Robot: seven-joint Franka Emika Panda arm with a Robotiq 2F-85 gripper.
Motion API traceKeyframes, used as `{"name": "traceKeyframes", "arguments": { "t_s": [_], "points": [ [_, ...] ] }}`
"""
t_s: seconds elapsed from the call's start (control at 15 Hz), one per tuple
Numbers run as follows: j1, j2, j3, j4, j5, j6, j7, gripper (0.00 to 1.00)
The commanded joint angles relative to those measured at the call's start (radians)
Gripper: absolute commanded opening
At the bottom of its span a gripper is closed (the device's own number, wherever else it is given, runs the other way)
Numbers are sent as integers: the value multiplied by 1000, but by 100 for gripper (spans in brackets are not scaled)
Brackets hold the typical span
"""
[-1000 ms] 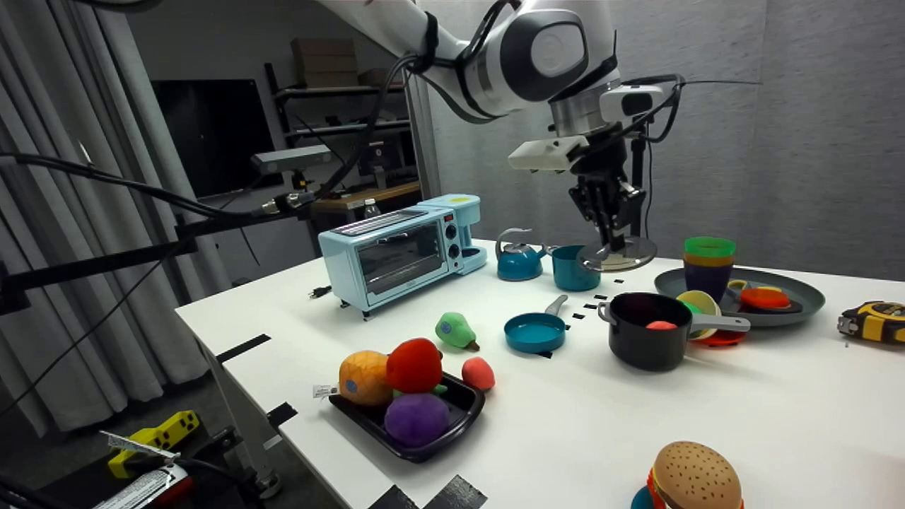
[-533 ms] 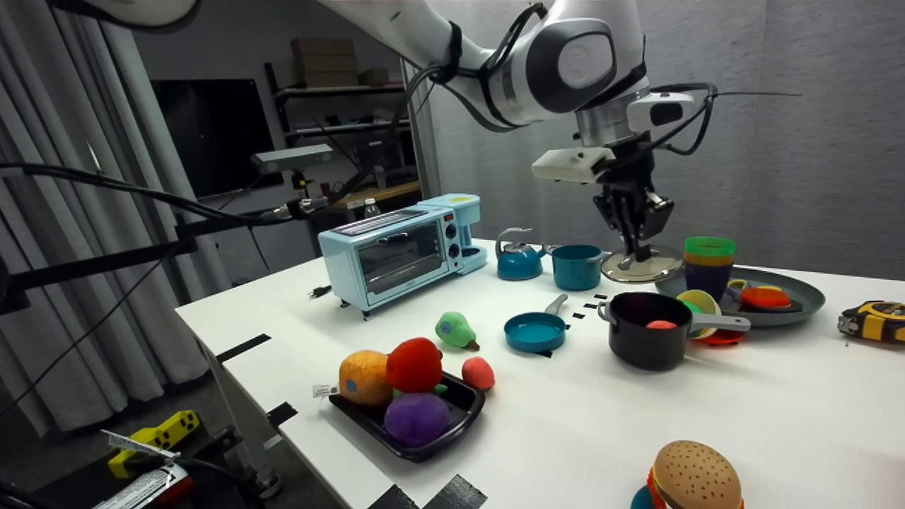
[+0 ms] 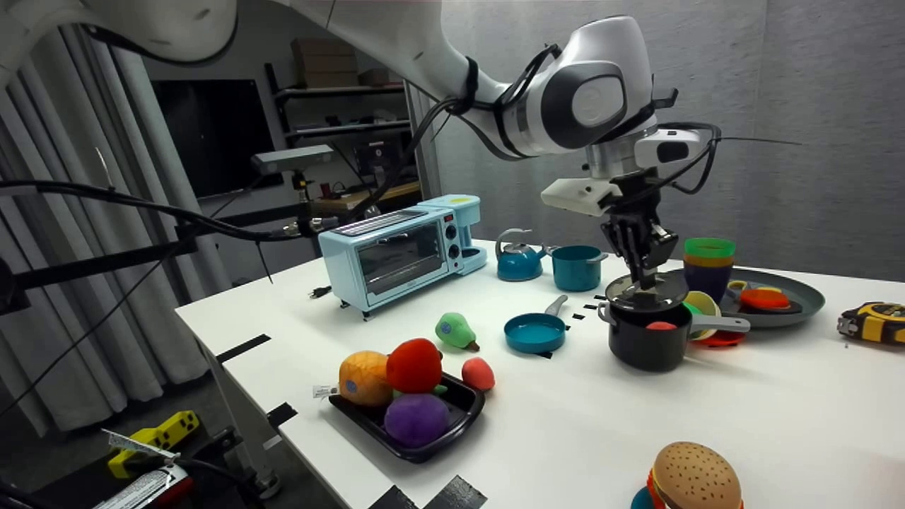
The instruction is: Move the lid from the blue pan to the black pot
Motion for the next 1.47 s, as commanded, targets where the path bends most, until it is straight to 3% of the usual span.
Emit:
{"name": "traceKeyframes", "arguments": {
  "t_s": [0.0, 0.47, 0.53, 0.6, 0.73, 1.2, 1.4],
  "points": [
    [-7, 72, -3, 92, 20, -5, 16, 4],
    [-6, 132, -9, 161, 13, -11, 31, 4],
    [-7, 138, -8, 168, 14, -14, 30, 9],
    [-7, 142, -8, 174, 14, -16, 32, 39],
    [-7, 150, -9, 185, 14, -17, 33, 47],
    [-3, 136, -4, 179, 13, -7, 26, 99],
    [6, 101, -2, 158, 6, 11, 15, 100]
  ]
}}
